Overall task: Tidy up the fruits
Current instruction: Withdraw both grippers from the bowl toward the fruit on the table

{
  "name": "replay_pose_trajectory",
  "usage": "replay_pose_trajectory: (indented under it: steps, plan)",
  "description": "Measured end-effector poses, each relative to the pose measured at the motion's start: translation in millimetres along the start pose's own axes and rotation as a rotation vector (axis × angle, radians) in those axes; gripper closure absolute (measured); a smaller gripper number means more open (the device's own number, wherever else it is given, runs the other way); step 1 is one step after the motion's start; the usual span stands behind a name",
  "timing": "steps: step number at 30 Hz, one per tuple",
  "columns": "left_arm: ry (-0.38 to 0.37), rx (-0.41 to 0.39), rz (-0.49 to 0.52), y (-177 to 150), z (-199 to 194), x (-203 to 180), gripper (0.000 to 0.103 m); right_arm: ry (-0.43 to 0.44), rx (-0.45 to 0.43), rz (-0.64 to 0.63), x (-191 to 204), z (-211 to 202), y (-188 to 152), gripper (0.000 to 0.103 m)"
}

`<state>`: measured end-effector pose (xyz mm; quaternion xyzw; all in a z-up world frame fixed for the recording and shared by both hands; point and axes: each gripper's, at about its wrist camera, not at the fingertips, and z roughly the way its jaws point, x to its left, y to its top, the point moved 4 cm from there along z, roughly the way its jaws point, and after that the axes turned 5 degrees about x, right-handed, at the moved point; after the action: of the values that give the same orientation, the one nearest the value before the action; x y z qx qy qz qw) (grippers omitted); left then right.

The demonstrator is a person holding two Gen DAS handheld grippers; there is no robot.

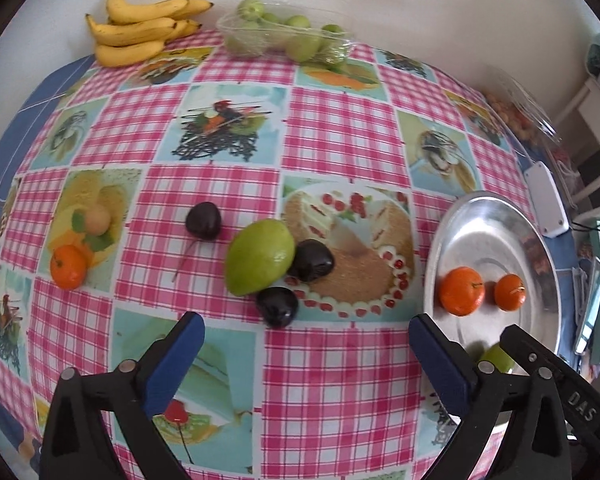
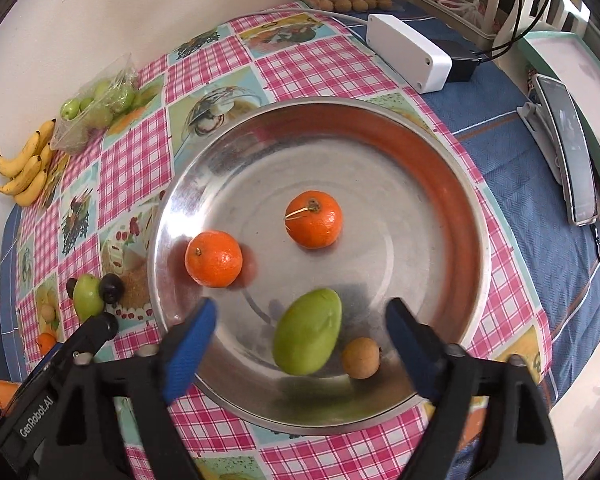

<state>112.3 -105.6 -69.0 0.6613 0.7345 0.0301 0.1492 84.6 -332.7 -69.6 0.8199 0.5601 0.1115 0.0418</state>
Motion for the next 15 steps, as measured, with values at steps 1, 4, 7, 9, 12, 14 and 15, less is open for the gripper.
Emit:
replay_pose_trajectory:
  steps: [1,4,7,9,12,14,15]
  plan:
    - [0.002,-0.001,-0.01,0.4,0.0,2.2,0.0,0.004,-0.003,-0.002,0.0,-0.9,-0.3,0.012]
    - [0.014,-0.007,-0.041,1.9,0.4,9.8,0.0,0.001,-0.009,-0.011,1.6,-0.7,0.4,0.012]
    - [0.057,-0.022,-0.072,3.1,0.4,19.5,0.0,-0.005,-0.009,-0.02,2.6,1.2,1.2,0.012]
    - [0.066,-0.028,-0.089,3.6,0.6,25.5,0.0,-0.001,-0.016,-0.021,2.8,0.1,0.6,0.012]
    - [0.048,-0.033,-0.106,4.9,0.1,30.7,0.0,0.024,-0.035,-0.016,3.9,-2.7,0.7,0.012]
    - [0.04,-0.037,-0.108,5.9,-1.0,31.6,0.0,0.038,-0.046,-0.016,5.7,-4.3,0.6,0.012]
    - [0.036,-0.039,-0.107,6.0,-1.5,31.8,0.0,0.042,-0.05,-0.017,6.7,-4.7,0.4,0.011]
